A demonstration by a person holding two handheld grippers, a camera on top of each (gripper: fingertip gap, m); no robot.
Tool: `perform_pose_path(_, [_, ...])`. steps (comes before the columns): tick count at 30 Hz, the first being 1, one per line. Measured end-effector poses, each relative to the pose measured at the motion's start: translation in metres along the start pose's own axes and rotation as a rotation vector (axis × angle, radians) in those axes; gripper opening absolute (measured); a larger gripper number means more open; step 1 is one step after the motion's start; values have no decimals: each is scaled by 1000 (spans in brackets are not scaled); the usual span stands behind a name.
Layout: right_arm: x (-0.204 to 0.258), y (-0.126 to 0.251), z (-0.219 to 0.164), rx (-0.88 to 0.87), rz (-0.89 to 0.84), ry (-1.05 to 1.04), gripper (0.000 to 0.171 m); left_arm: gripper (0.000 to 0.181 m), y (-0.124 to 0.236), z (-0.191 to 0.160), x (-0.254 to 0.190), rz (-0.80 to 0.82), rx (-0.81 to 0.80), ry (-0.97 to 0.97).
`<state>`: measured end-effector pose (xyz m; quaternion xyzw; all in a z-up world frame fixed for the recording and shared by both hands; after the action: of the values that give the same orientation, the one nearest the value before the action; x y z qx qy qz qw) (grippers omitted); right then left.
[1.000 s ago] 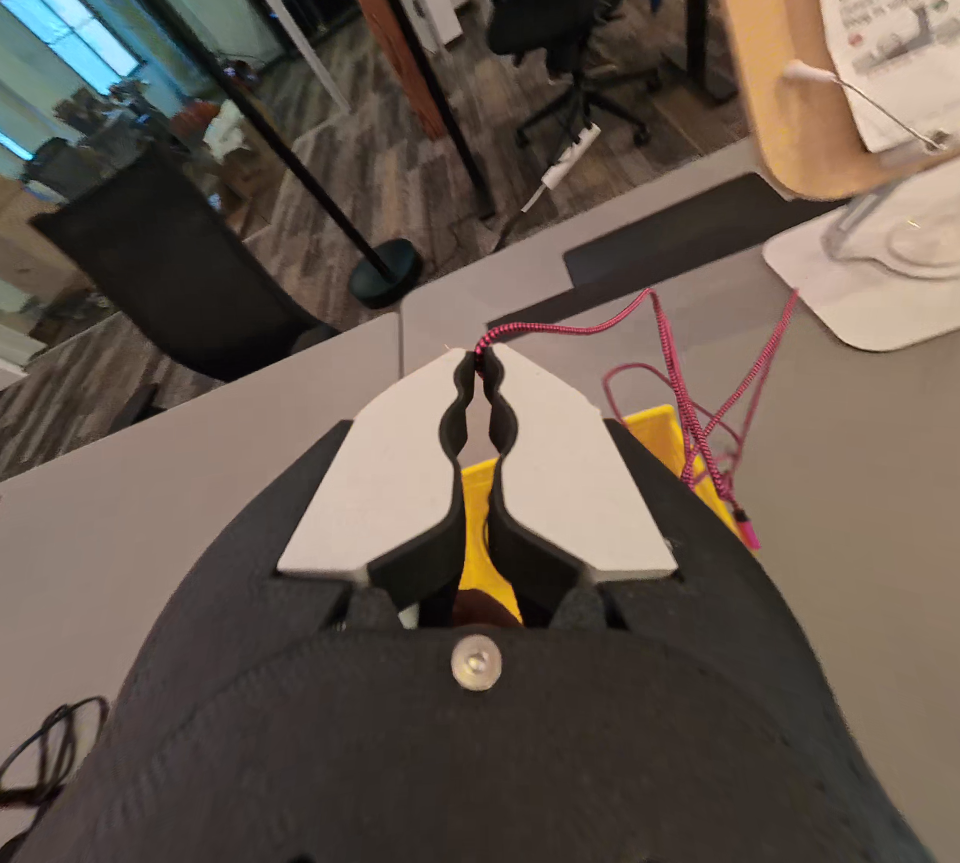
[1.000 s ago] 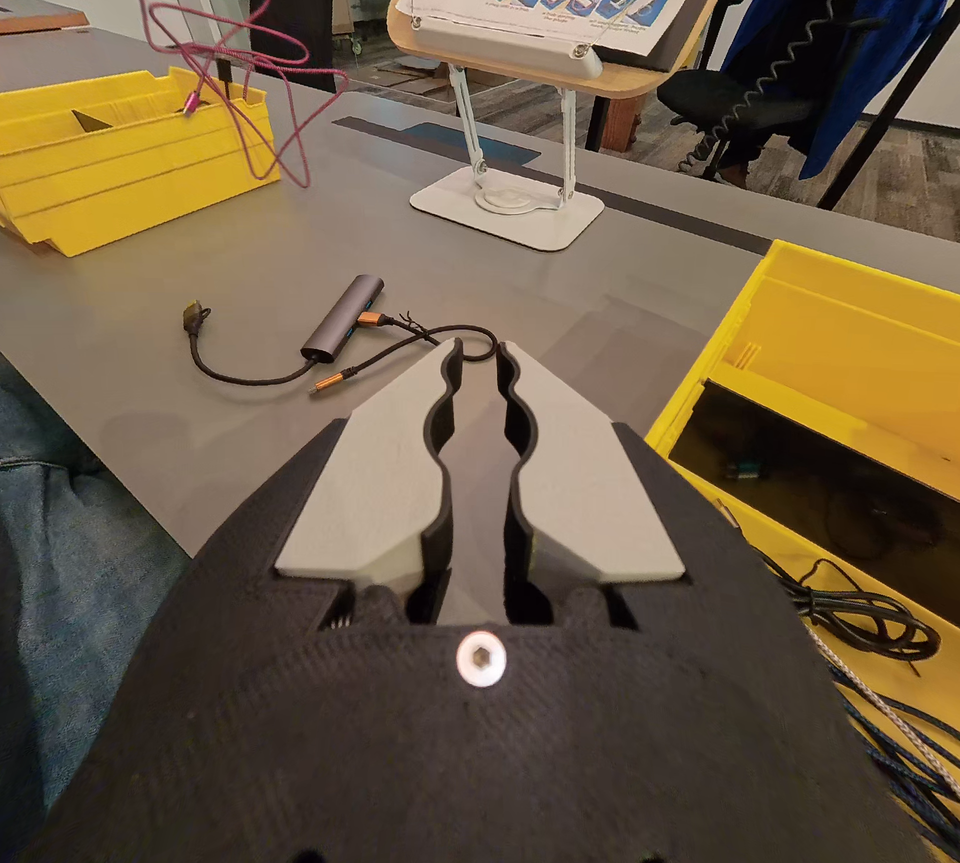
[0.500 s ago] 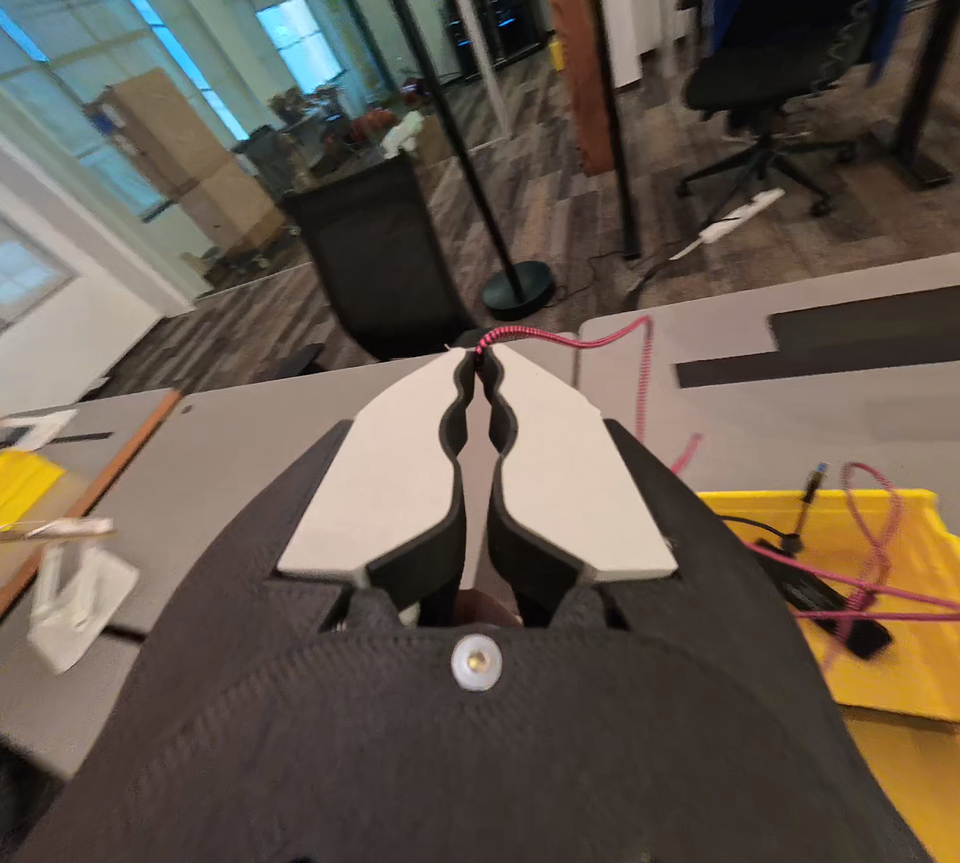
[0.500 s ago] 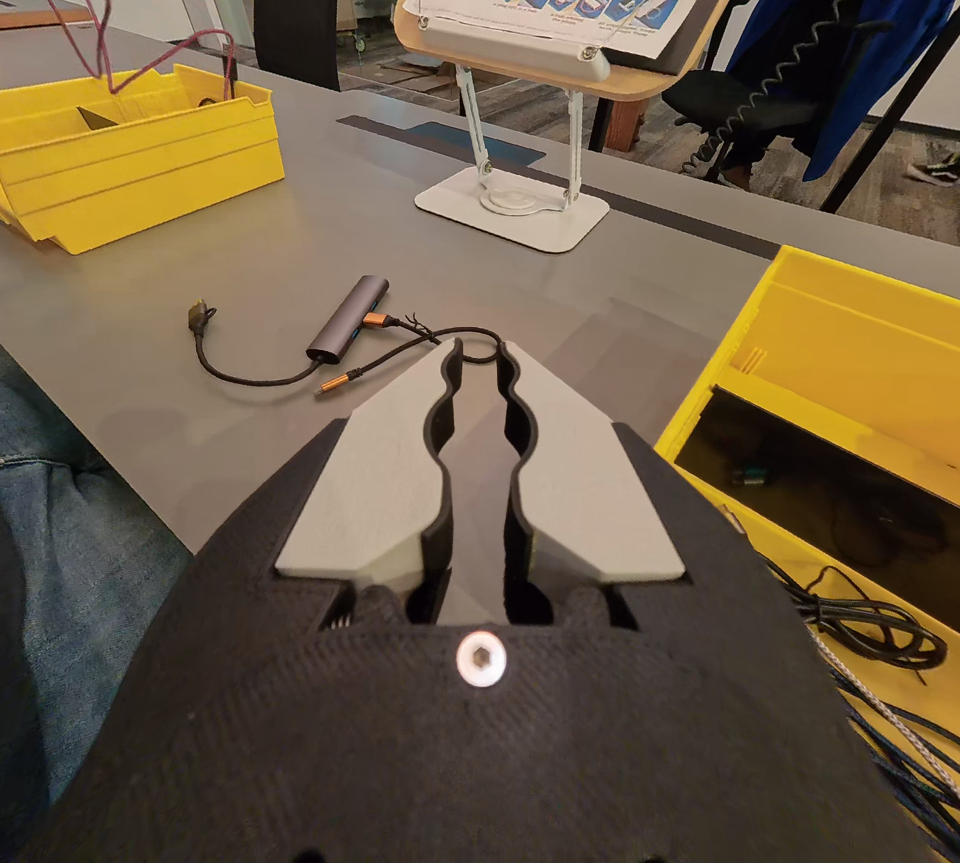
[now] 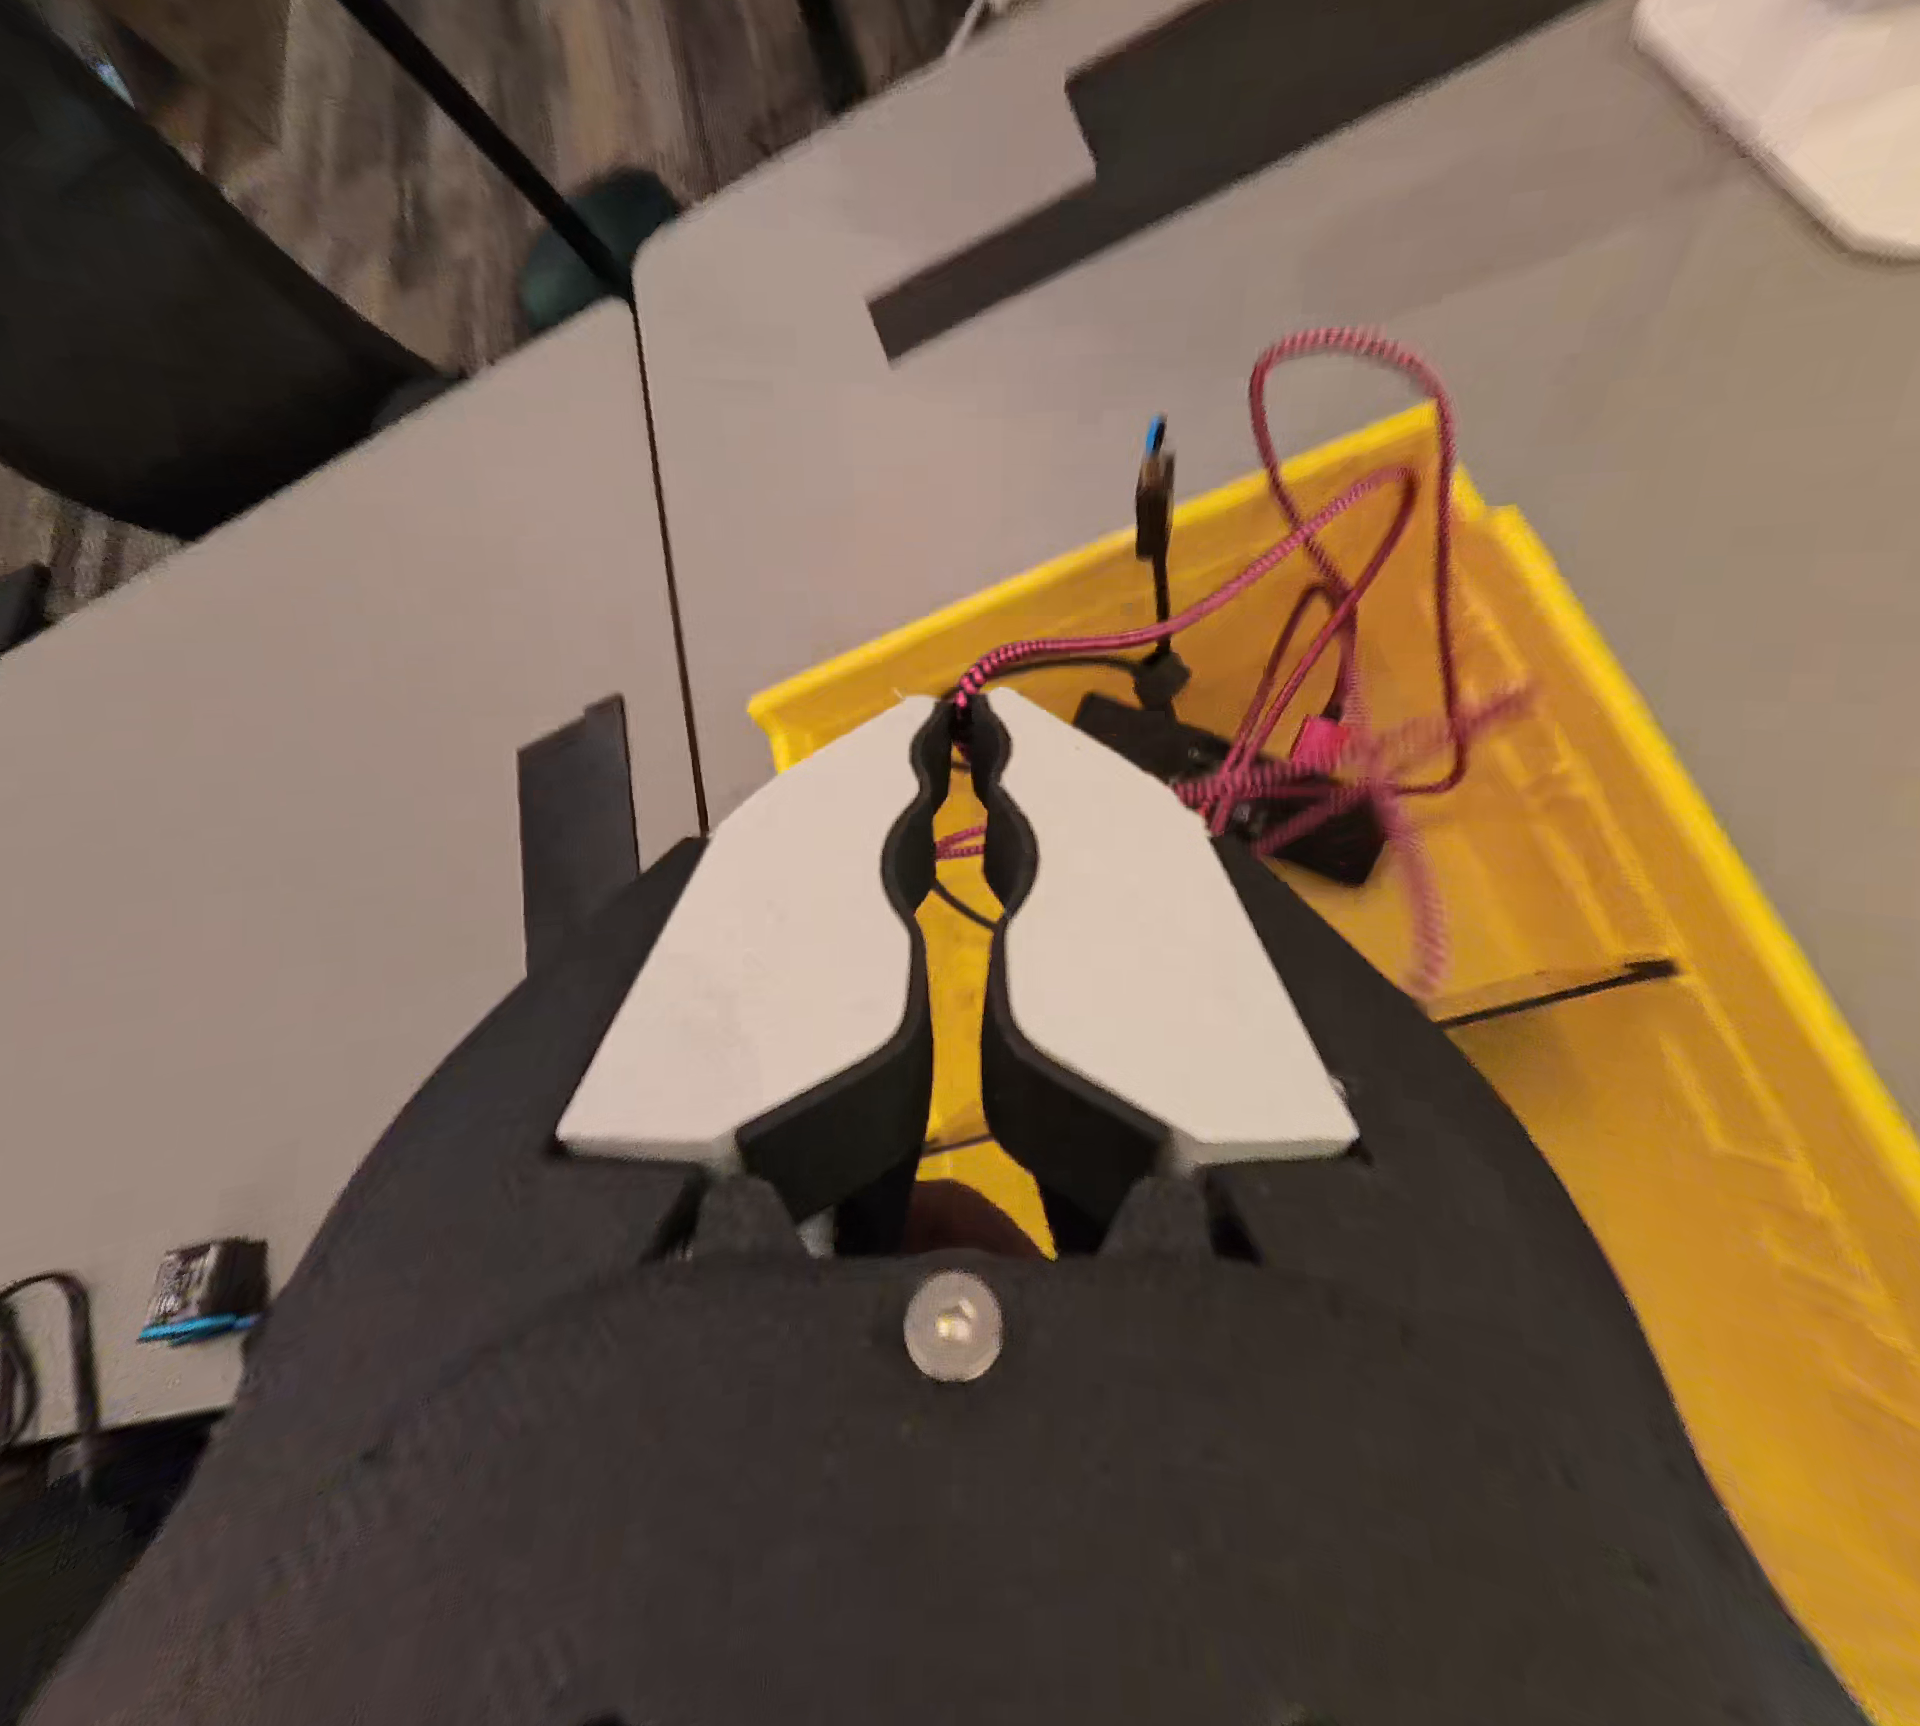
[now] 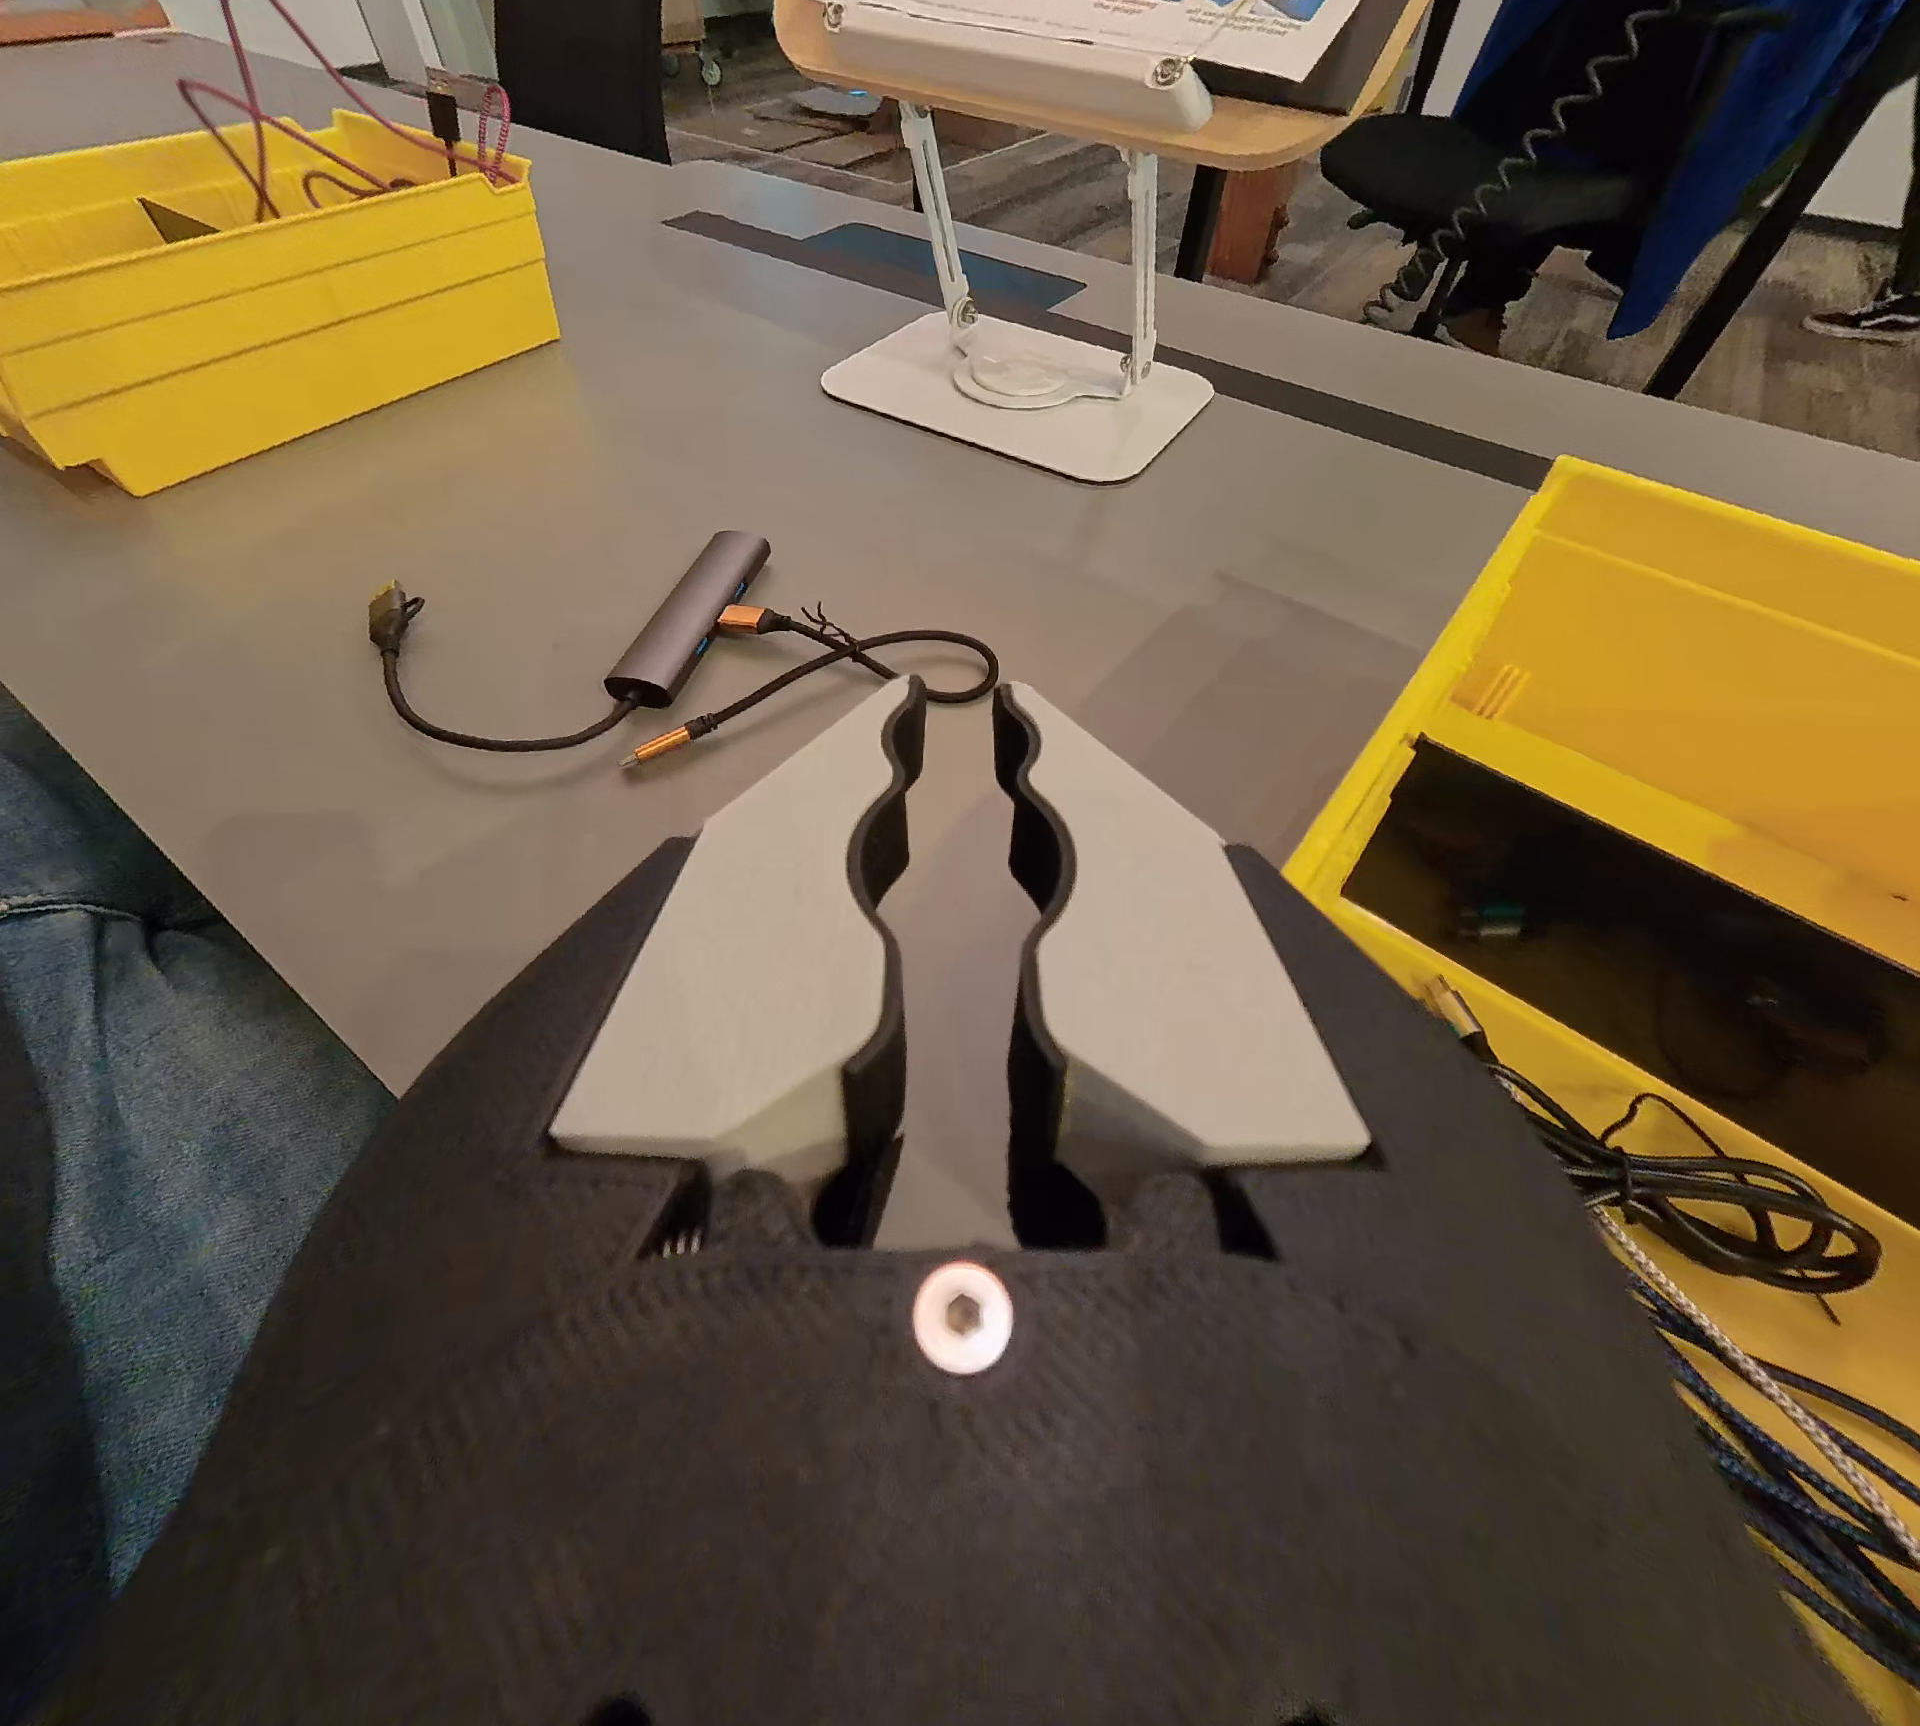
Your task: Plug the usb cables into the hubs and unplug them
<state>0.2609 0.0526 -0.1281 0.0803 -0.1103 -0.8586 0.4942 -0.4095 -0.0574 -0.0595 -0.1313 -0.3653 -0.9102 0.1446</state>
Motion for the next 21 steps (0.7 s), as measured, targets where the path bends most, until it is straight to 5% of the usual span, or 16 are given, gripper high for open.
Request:
perform_pose_path(7, [0,0,0,3,-1,1,10,83,0,-19,25,55,95,106])
perform_pose_path(13, [3,-6,-2,12,11,2,11,80,62,15,-8,31,-116,25])
perform_pose_path(21, [21,-28,-3,47,99,7,17,63,59,34,-227,-423,-162,-374])
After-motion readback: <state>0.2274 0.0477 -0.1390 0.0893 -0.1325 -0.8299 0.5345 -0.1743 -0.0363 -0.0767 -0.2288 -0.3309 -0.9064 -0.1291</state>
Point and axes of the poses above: each gripper's, where its closed fingertips meet, y back along the fingers, z out of its top, x = y × z across the jaws, the point moved 8 cm from there along y, back along the fingers
